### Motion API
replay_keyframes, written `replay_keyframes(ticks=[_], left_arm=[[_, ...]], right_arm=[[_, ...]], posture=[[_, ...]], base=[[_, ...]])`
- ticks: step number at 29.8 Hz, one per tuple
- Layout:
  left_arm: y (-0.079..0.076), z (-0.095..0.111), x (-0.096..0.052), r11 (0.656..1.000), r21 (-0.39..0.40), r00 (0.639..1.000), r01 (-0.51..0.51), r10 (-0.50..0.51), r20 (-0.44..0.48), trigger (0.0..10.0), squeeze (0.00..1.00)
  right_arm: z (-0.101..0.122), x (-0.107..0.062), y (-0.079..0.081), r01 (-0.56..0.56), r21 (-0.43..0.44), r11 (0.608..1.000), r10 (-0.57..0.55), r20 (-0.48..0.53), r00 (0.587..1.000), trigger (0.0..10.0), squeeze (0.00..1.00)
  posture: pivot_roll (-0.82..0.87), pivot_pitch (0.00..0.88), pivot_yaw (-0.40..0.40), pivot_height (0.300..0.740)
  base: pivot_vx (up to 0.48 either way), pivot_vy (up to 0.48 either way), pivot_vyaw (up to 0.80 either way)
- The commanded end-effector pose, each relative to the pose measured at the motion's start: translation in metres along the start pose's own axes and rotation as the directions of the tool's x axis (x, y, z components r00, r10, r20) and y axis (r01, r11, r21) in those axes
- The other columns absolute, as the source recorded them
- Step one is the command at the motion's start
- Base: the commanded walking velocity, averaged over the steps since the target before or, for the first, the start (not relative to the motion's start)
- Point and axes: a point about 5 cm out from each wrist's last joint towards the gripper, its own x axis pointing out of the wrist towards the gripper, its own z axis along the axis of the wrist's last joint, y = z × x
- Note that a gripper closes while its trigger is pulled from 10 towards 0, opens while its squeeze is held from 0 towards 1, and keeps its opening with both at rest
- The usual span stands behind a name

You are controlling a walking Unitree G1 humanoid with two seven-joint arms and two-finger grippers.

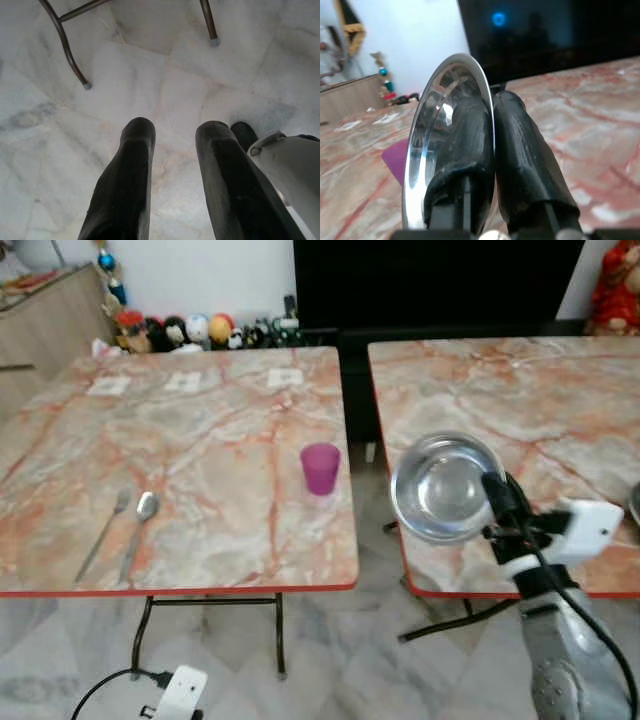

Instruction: Setting the table

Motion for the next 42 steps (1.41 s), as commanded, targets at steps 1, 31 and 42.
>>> replay_keyframes(ticks=[1, 31, 42], left_arm=[[-0.004, -0.003, 0.000, 1.000, -0.012, 1.000, 0.009, -0.009, -0.017, 10.0, 0.00], [-0.004, -0.005, -0.001, 1.000, -0.013, 1.000, 0.013, -0.013, -0.022, 10.0, 0.00], [-0.005, -0.005, 0.000, 1.000, -0.009, 1.000, 0.014, -0.015, -0.027, 10.0, 0.00]], right_arm=[[0.007, 0.002, -0.003, -0.011, -0.040, 0.999, 0.011, 0.004, 1.000, 10.0, 0.00], [0.011, 0.009, -0.022, 0.059, -0.091, 0.994, -0.058, 0.010, 0.998, 10.0, 0.00], [0.013, 0.021, -0.036, 0.153, -0.055, 0.987, -0.155, -0.036, 0.987, 10.0, 0.00]], posture=[[-0.13, 0.000, 0.059, 0.740], [-0.12, 0.000, 0.066, 0.740], [-0.11, 0.000, 0.060, 0.740]], base=[[0.000, -0.439, 0.00], [0.000, -0.356, 0.00], [0.000, 0.000, 0.00]])
